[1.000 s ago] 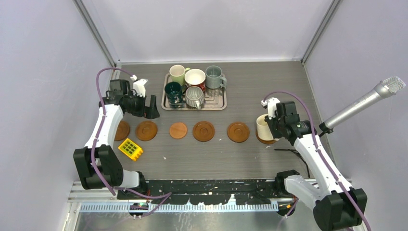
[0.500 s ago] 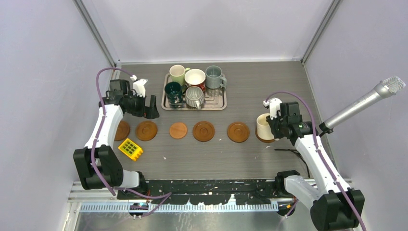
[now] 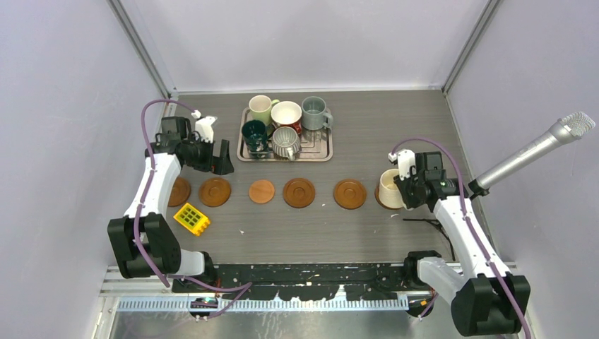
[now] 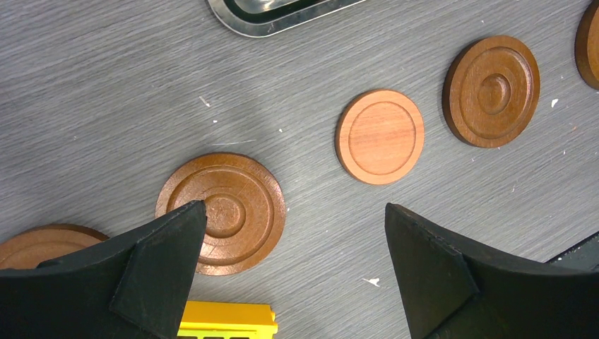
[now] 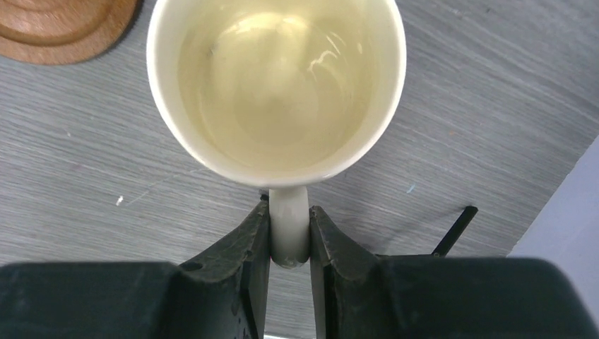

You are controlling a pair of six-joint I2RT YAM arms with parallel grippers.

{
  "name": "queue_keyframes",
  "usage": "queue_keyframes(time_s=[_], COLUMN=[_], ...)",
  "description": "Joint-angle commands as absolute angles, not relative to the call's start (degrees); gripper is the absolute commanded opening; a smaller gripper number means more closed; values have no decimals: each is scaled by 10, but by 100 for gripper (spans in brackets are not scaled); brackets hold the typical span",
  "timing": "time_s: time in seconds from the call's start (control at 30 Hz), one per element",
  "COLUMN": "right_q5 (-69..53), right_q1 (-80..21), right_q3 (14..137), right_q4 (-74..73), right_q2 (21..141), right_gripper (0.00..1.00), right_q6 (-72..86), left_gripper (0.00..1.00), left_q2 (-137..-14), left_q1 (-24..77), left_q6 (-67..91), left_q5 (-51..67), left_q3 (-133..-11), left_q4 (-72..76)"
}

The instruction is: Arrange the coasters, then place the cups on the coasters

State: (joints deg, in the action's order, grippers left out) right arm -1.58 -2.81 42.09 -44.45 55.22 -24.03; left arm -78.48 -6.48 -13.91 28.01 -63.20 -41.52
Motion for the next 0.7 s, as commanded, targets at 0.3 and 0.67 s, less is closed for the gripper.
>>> queue_keyframes(time_s=[0.3, 0.67], right_q5=[-46, -78], right_q1=[29, 35], right_q3=[414, 460], right_q4=[-459, -461], right_q2=[601, 644], right_gripper=[33, 28], right_q6=[-291, -294], left_gripper=[100, 100], left_q2=[-767, -769], left_q1=[-64, -64], left_q6=[-140, -143], left_q5=[279, 273], left_q3=[-652, -651], left_q4=[-423, -424])
